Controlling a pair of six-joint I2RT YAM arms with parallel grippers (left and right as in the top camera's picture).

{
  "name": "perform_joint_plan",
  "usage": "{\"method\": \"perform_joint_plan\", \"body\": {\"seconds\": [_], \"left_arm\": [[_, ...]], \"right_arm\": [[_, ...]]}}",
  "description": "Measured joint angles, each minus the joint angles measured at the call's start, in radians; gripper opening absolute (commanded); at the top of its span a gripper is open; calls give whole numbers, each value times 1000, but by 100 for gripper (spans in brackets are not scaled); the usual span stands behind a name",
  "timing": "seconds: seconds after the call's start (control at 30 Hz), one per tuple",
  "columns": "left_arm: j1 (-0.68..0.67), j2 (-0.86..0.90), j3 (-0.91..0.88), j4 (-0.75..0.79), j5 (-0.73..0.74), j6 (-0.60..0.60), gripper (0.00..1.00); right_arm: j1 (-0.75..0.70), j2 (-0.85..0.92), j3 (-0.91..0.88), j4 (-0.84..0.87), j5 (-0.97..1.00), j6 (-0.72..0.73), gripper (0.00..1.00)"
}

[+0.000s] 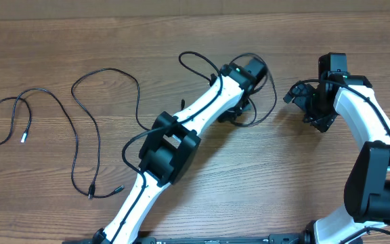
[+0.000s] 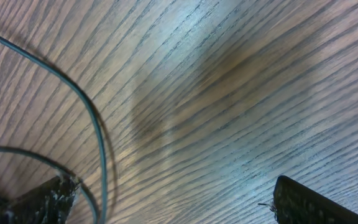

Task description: Untangle cables

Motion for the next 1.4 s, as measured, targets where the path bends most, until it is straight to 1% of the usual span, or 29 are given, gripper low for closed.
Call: {"method": "perform_joint_plan", "body": {"seconds": [0.13,0.23,0.4,0.53,0.7,0.87,1.07,1.2,1.27,1.33,1.37,1.4], "left_arm": [[55,5,67,-79,-14,83,4],[107,0,154,-131,-55,128,4],[178,-56,223,-145,-95,207,4],[240,-142,258,-145,-122,267,4],[332,-267,276,-151,-181,298,4],[473,-351,282,-201,-220,303,4],[646,-369,283,-281,-238,304,4],[718,-369,283,-329,-237,296,5],[739,-369,281,-340,-237,296,7],[750,-369,277,-353,-237,293,13],[752,-369,273,-356,-237,294,23],[752,-369,267,-356,-237,296,36]], "right_arm": [[0,0,0,0,0,0,100],[0,0,0,0,0,0,100],[0,0,0,0,0,0,100],[0,0,0,0,0,0,100],[0,0,0,0,0,0,100],[0,0,0,0,0,0,100],[0,0,0,0,0,0,100],[0,0,0,0,0,0,100],[0,0,0,0,0,0,100],[0,0,0,0,0,0,100],[0,0,0,0,0,0,100],[0,0,0,0,0,0,100]]}}
